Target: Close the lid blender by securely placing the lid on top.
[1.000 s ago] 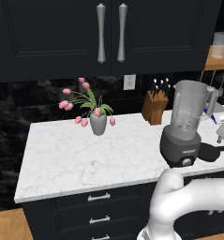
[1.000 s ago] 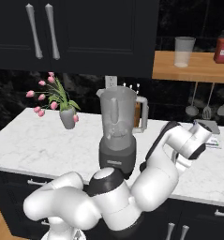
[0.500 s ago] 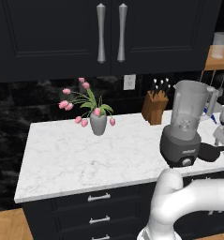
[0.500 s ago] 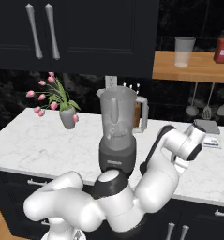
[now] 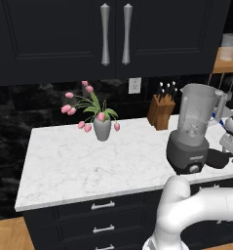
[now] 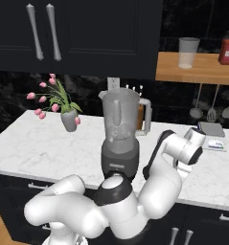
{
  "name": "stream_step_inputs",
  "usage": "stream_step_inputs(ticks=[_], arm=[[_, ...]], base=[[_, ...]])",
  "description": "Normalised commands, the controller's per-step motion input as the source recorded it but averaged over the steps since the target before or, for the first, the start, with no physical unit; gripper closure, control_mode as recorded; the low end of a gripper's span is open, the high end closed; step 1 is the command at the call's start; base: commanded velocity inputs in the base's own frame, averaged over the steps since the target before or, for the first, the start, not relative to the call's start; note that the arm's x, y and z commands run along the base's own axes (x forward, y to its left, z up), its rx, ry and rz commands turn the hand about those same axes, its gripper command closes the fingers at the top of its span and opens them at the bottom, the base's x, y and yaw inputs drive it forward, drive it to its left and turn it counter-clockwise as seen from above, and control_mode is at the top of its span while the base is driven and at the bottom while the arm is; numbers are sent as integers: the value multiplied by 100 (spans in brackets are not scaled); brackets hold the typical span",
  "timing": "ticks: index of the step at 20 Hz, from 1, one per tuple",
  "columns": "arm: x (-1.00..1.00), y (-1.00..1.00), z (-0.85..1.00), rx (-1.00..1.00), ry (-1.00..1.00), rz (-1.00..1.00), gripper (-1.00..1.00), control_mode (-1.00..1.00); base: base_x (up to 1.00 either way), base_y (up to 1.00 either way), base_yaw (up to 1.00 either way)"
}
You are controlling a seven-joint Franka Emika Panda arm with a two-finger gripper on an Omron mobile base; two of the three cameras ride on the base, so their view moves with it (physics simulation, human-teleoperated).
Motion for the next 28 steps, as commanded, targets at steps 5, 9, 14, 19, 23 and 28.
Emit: stream_step_inputs(ticks=[5, 9, 14, 19, 23, 28], arm=[[3, 0, -1, 0, 0, 0, -100, -100], [14, 0, 0, -2, -1, 0, -100, -100], [7, 0, -6, -3, 0, 0, -100, -100], [0, 0, -30, -5, 0, 0, 100, -100], [0, 3, -29, -5, 0, 0, 100, -100], [0, 0, -3, 0, 0, 0, 100, -100]], base=[[0, 0, 0], [0, 0, 0], [0, 0, 0], [0, 0, 0], [0, 0, 0], [0, 0, 0]])
